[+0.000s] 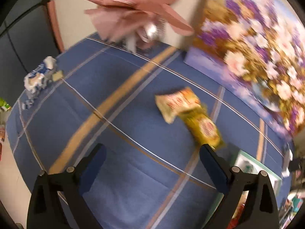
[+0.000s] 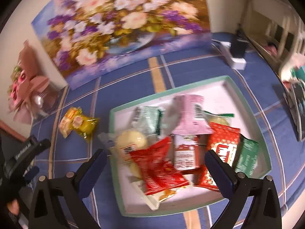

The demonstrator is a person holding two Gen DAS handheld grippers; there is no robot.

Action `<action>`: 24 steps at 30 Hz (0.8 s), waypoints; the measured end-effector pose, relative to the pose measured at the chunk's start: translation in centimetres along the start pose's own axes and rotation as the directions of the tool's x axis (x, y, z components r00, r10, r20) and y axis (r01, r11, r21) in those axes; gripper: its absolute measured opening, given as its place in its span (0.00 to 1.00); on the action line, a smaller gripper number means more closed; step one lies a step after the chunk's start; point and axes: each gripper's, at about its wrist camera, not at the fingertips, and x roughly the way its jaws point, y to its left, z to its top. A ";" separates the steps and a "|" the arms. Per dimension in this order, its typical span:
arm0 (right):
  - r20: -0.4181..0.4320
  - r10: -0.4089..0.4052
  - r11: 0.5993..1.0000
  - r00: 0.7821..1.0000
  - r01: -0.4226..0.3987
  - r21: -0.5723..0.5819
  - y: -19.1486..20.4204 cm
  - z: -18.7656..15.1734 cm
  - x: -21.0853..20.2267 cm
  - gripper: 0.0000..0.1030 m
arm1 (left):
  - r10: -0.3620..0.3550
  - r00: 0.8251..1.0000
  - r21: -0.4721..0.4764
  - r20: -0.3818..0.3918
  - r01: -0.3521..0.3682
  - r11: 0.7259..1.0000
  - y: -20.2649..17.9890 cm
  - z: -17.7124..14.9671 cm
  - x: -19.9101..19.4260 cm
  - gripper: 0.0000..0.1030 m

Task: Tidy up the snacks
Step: 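Move both open grippers back to the yellow bread and cream packet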

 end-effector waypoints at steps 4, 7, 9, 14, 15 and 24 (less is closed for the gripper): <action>-0.007 0.042 0.997 0.999 -0.042 -0.065 2.8 -0.7 0.6 1.00 | 0.034 0.999 -0.047 -0.002 -0.034 0.998 2.1 1.0 0.5 0.96; -0.023 0.103 0.990 0.994 -0.105 -0.097 4.8 -1.3 1.1 1.00 | 0.042 0.999 -0.070 -0.013 -0.043 0.997 3.2 1.4 0.9 0.96; -0.032 0.113 0.985 0.993 -0.116 -0.129 6.0 -1.7 1.5 1.00 | 0.048 0.999 -0.077 -0.024 -0.050 0.996 3.8 1.6 1.3 0.96; -0.043 0.109 0.979 0.993 -0.114 -0.170 7.4 -2.4 2.2 1.00 | 0.060 0.997 -0.089 -0.053 -0.064 0.994 4.6 2.0 2.4 0.96; -0.043 0.110 0.979 0.993 -0.116 -0.169 7.4 -2.4 2.4 1.00 | 0.066 0.996 -0.085 -0.055 -0.071 0.994 4.7 2.1 2.7 0.96; 0.001 0.142 0.975 0.990 -0.140 -0.175 8.4 -1.3 2.9 1.00 | 0.045 0.998 -0.026 -0.046 -0.047 0.999 4.0 3.4 4.0 0.96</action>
